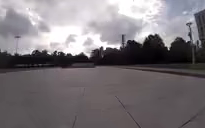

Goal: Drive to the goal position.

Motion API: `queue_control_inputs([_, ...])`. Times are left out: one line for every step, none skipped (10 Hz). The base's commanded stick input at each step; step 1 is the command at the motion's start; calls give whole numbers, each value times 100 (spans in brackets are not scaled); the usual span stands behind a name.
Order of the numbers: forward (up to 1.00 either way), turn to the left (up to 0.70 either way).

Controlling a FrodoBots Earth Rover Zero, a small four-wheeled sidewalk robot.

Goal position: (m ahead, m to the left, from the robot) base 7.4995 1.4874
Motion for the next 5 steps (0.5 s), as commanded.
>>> queue_control_inputs([70,0])
queue_control_inputs([70,0])
queue_control_inputs([70,0])
queue_control_inputs([70,0])
queue_control_inputs([70,0])
